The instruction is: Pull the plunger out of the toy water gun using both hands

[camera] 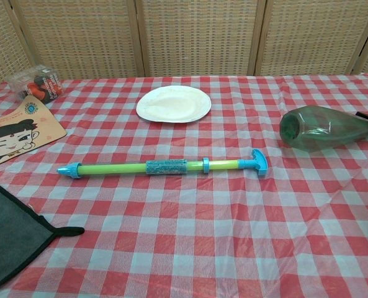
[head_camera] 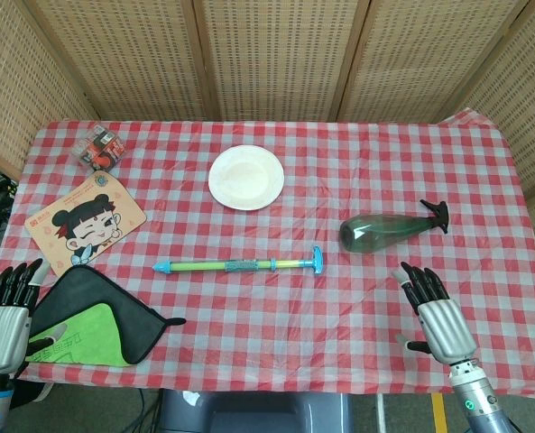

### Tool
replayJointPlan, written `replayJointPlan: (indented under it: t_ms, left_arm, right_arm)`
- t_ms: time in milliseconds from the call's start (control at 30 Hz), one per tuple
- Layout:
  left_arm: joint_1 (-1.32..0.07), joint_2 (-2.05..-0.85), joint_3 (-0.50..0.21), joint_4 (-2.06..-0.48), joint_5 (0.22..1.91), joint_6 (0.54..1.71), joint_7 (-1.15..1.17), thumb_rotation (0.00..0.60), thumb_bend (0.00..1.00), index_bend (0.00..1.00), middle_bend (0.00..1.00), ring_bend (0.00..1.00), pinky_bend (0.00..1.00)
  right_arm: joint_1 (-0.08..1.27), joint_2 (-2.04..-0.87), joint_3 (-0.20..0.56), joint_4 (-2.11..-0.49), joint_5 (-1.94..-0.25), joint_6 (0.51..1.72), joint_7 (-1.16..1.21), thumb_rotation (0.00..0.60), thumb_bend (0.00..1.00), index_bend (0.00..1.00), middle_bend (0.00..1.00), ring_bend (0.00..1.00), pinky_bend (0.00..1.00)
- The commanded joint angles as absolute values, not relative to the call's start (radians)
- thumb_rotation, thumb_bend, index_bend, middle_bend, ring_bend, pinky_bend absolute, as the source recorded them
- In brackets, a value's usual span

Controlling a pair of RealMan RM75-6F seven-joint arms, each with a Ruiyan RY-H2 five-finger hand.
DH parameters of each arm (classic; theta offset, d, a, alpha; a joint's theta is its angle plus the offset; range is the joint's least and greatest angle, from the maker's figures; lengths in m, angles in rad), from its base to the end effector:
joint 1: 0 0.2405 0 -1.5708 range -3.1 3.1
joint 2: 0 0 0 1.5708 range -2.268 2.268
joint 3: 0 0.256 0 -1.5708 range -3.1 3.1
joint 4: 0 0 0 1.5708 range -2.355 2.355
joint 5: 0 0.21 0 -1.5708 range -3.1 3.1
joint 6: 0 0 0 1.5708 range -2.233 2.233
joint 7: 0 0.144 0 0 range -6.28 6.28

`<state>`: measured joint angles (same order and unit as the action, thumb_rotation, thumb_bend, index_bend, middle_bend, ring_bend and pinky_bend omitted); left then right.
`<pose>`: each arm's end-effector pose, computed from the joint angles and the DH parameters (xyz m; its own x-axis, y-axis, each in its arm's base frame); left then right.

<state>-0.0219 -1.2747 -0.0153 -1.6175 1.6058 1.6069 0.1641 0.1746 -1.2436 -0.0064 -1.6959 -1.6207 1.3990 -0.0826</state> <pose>-0.2866 0.1532 0.1176 0.3988 -0.0652 0.9147 0.9144 -0.0469 -0.4020 -0.2542 -0.1872 0.0907 0.3114 -0.1201 0.9427 -0.9326 -0.2290 0.2789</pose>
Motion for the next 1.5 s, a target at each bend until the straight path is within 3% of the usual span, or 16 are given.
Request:
replayJointPlan:
  t_ms: [33, 933, 1133, 1200, 1367, 1500]
  left_arm:
    - [-0.022, -1.274, -0.015, -1.618, 1.606, 1.608, 0.164, 0.6, 0.14, 0.0, 0.0, 0.0, 0.0]
    - [-0.018, -1.271, -0.013, -1.624, 1.618, 1.618, 0.163, 0.6, 0.14, 0.0, 0.0, 0.0, 0.0]
    - [-0.02, -1.269, -0.017, -1.625, 1.609, 1.613, 0.154, 0.6, 0.14, 0.0, 0.0, 0.0, 0.0]
    - [-0.022, -1.27, -0.02, -1.623, 1.601, 1.608, 0.155, 0.6, 0.14, 0.0, 0.0, 0.0, 0.0]
    - [-0.029, -1.275, -0.029, -1.616, 1.578, 1.589, 0.157, 0.6, 0.14, 0.0, 0.0, 0.0, 0.0]
    - [-0.035, -1.28, -0.037, -1.606, 1.558, 1.575, 0.16, 0.6, 0.14, 0.0, 0.0, 0.0, 0.0]
  right_arm:
    - [0.174, -1.243, -0.007, -1.696, -1.622, 1.4, -0.082, 0.6, 0.2, 0.0, 0.0, 0.0, 0.0]
    - [0.175, -1.24, -0.007, -1.697, -1.637, 1.409, -0.062, 0.6, 0.2, 0.0, 0.0, 0.0, 0.0]
    - [0.19, -1.272, 0.02, -1.688, -1.632, 1.413, -0.07, 0.6, 0.2, 0.0, 0.01, 0.0, 0.0]
    - [0.203, -1.284, 0.039, -1.69, -1.617, 1.402, -0.088, 0.6, 0.2, 0.0, 0.08, 0.03, 0.0]
    - [0.249, -1.312, 0.088, -1.711, -1.575, 1.356, -0.16, 0.6, 0.2, 0.03, 0.44, 0.38, 0.2]
    - [0.306, -1.339, 0.13, -1.739, -1.515, 1.281, -0.241, 0.6, 0.2, 0.04, 0.61, 0.57, 0.28]
